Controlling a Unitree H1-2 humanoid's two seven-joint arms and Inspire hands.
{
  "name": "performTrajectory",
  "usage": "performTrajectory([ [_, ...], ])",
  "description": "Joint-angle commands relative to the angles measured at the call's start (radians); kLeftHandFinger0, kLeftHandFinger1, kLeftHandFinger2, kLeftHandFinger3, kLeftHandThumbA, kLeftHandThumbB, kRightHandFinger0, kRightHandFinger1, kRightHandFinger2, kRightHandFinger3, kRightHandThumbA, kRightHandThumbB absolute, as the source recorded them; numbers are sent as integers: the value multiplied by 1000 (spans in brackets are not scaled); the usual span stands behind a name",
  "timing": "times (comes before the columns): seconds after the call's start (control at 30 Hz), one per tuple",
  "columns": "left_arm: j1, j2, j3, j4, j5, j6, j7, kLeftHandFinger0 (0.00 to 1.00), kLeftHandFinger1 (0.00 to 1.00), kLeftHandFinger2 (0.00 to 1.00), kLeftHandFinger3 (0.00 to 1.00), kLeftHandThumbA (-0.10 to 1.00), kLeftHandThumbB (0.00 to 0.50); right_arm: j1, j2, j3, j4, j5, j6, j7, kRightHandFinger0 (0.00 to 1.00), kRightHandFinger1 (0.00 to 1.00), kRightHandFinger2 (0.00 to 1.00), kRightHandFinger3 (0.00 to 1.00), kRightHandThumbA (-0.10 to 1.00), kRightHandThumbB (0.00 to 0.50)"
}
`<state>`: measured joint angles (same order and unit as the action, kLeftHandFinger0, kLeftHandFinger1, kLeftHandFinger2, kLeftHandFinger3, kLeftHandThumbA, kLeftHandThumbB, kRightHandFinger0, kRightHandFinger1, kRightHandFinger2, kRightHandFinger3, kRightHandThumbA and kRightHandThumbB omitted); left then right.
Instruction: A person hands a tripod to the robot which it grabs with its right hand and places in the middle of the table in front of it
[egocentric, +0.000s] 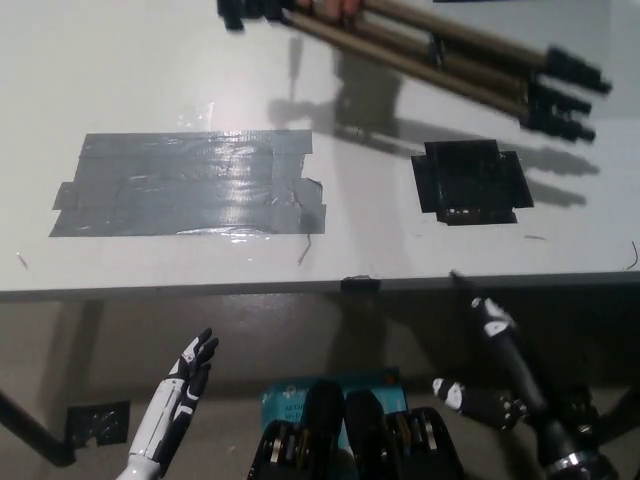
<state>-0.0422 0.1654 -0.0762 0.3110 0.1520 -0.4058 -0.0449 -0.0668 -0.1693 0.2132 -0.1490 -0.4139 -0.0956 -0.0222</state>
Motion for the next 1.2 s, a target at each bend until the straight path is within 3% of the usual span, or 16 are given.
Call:
performTrajectory([
  [0.0, -9, 18, -4, -9, 18, -64, 11, 1000, 1000, 1000, 1000, 1000, 331, -129, -11, -111, -323, -340, -10, -128, 1000, 1000, 1000, 1000, 933, 400],
  [0.1, -5, 15, -6, -11, 19, -64, 10, 1000, 1000, 1000, 1000, 1000, 328, -203, -19, -128, -308, -380, 25, -120, 1000, 1000, 1000, 1000, 1000, 422],
  [0.37, -13, 20, -7, -4, 24, -64, 12, 1000, 1000, 1000, 1000, 1000, 330, -403, -19, -105, -96, -486, 104, -135, 1000, 1000, 1000, 1000, 1000, 372],
  [0.47, -14, 18, -5, -8, 28, -64, 10, 1000, 1000, 1000, 1000, 1000, 335, -482, -21, -87, 29, -492, 137, -132, 1000, 1000, 1000, 1000, 1000, 376],
  [1.17, -21, 17, -4, -10, 35, -64, 8, 1000, 1000, 1000, 1000, 1000, 332, -710, -23, 20, 548, -502, 232, -145, 1000, 1000, 1000, 1000, 1000, 462],
])
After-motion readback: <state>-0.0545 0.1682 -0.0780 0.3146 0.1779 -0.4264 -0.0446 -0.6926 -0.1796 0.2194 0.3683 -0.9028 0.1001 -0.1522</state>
